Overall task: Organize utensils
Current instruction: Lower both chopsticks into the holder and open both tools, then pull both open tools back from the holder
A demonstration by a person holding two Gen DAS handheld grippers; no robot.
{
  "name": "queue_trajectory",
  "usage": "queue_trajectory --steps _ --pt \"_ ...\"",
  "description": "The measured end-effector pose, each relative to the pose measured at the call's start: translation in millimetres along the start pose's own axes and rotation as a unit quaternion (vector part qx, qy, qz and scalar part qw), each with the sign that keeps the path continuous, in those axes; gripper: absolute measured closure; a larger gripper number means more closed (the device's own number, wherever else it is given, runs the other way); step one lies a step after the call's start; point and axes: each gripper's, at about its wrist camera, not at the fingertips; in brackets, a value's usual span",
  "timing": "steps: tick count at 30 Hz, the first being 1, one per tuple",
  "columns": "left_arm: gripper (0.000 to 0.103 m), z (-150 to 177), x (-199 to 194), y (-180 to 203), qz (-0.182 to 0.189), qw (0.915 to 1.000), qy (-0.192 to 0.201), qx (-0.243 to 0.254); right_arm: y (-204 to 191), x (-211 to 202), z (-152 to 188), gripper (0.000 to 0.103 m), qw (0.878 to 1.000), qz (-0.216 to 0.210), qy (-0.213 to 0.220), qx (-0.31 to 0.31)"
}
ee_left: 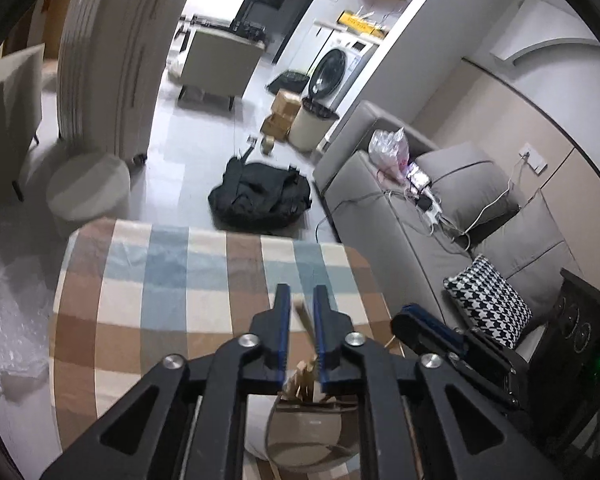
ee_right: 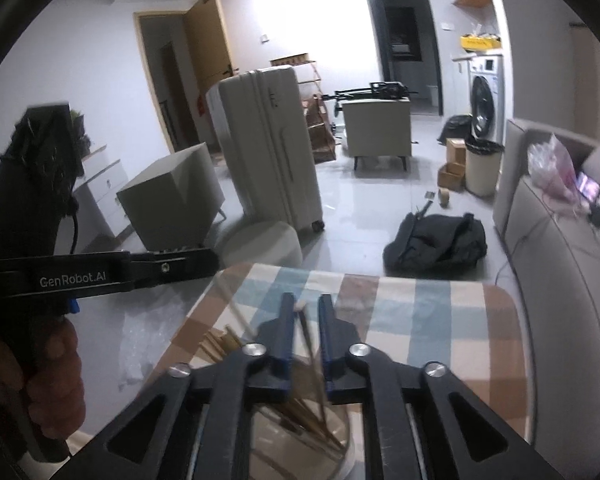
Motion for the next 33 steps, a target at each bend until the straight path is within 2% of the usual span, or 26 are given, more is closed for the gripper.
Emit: queue_trajectory --steps 1,2,3,5,7,10,12,16,20,28,33 --pt "0.086 1 0 -1 0.002 1.0 -0.003 -0.003 2 -2 1 0.074 1.0 0.002 0.001 0.006" --pt "0.081 2 -2 -1 0.006 1.0 -0.002 -0.005 6 -4 3 0.07 1.0 0.001 0.001 0.013" --pt "0.077 3 -4 -1 0.005 1.0 -0.002 -0.006 8 -6 4 0.07 1.0 0.001 0.001 0.019" --pt "0.06 5 -9 1 0.002 1.0 -0.001 -0.003 12 -9 6 0.064 1.0 0.003 -0.001 0.029" --pt "0.053 7 -12 1 -0.007 1.0 0.005 -0.002 17 -14 8 0.063 0.999 0.004 0.004 0.046" --pt "0.043 10 -17 2 -0.02 0.9998 0.008 -0.004 23 -25 11 0.052 0.997 0.007 0.011 0.074" --pt "0.041 17 -21 4 -0.041 0.9991 0.011 0.0 27 -33 14 0.049 0.996 0.008 0.015 0.085" --pt "0.037 36 -32 10 -0.084 0.9961 0.018 0.017 26 -51 22 0.034 0.995 0.011 0.021 0.1" --pt "0.032 56 -45 18 -0.114 0.9929 0.022 0.025 21 -70 32 0.028 0.994 0.01 0.024 0.104" --pt "0.024 90 -64 32 -0.155 0.9868 0.027 0.036 11 -107 58 0.017 0.993 0.011 0.033 0.113" --pt "0.022 106 -72 38 -0.165 0.9853 0.024 0.038 0 -127 77 0.011 0.994 0.019 0.029 0.1"
Point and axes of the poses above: each gripper's, at about its wrist camera, not at the fingertips, and x roughly the way its jaws point, y to its right, z to its underside, and after that the axes turned 4 degrees about x, right-handed
